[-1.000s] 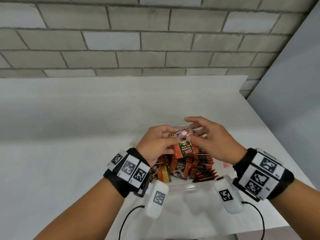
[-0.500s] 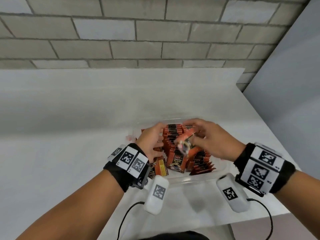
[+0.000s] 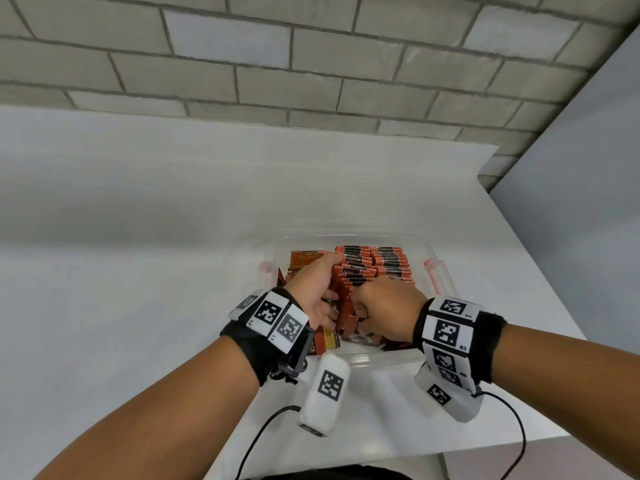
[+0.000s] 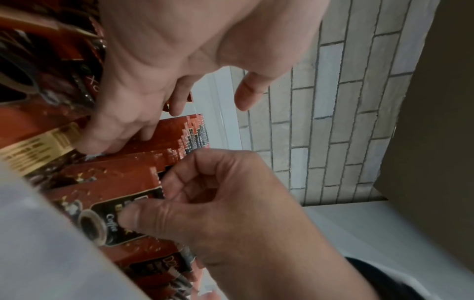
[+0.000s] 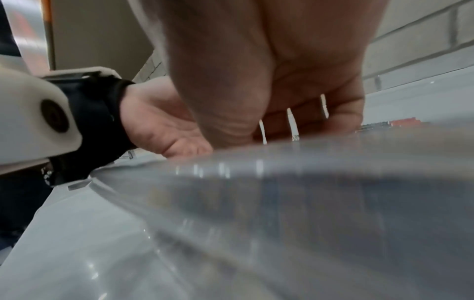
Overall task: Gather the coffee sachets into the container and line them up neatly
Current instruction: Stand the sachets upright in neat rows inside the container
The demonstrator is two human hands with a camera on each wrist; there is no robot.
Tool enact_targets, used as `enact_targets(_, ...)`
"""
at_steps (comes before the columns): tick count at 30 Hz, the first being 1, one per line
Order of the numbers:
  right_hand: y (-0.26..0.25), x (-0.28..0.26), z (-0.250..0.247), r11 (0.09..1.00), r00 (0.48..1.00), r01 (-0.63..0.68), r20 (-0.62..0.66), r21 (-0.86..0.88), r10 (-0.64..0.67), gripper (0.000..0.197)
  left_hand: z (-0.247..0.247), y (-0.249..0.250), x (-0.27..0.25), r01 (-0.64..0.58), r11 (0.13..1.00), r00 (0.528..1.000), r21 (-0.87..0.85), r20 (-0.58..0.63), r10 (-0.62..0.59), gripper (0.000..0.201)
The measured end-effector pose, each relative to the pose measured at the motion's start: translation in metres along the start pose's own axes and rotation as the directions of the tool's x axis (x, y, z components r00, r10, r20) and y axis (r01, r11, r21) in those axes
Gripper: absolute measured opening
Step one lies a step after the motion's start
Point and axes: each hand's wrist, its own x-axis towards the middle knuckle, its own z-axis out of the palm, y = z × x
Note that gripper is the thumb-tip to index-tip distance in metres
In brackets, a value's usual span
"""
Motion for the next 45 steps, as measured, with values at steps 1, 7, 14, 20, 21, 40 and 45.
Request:
enact_targets(1,-0.001,0.0,0.001,0.999,1.0,-0.005,-0.006,-0.031,0.005,0.018,-0.001,-0.001,0.002,0.005,1.0,1.0,-0.003,0.007,-0.005,0.064)
enact_targets(7,-0.001,-0.004,0.003,0.995,0.999,-0.027,-0.038,-0.095,0.023,0.014,-0.003,-0.003,0.006,0.003,1.0,0.999,0.014,0.035,-0.004,0.064)
enact_targets(14,0.003,-0.013,-0.001,0.999,0.993,-0.041,-0.108,-0.027,0.038,0.024,-0.003,-0.006,0.008,-0.006,1.0,0.998,0.017,0.063,0.005,0.066)
enact_targets(20,0.0,-0.029,-0.003,0.998,0.994,-0.058,-0.091,-0.029,0.055,0.026,-0.004,-0.007,0.007,-0.027,0.999,0.998,0.038,0.051,0.025,0.064)
enact_targets(21,0.0,-0.031,-0.003,0.998,0.997,-0.061,-0.048,-0.012,0.06,0.029,-0.003,-0.006,0.007,-0.031,0.999,0.999,0.041,0.046,0.029,0.063)
enact_targets(40,-0.006,-0.015,0.004,0.999,0.955,-0.042,0.293,-0.011,0.043,0.04,0.0,-0.007,0.008,-0.001,0.999,0.997,-0.05,0.083,0.005,0.062)
enact_targets(45,-0.008,-0.015,0.002,0.998,0.945,-0.049,0.323,-0.045,0.061,0.035,0.001,-0.007,0.006,-0.003,0.998,0.998,-0.058,0.061,0.006,0.056)
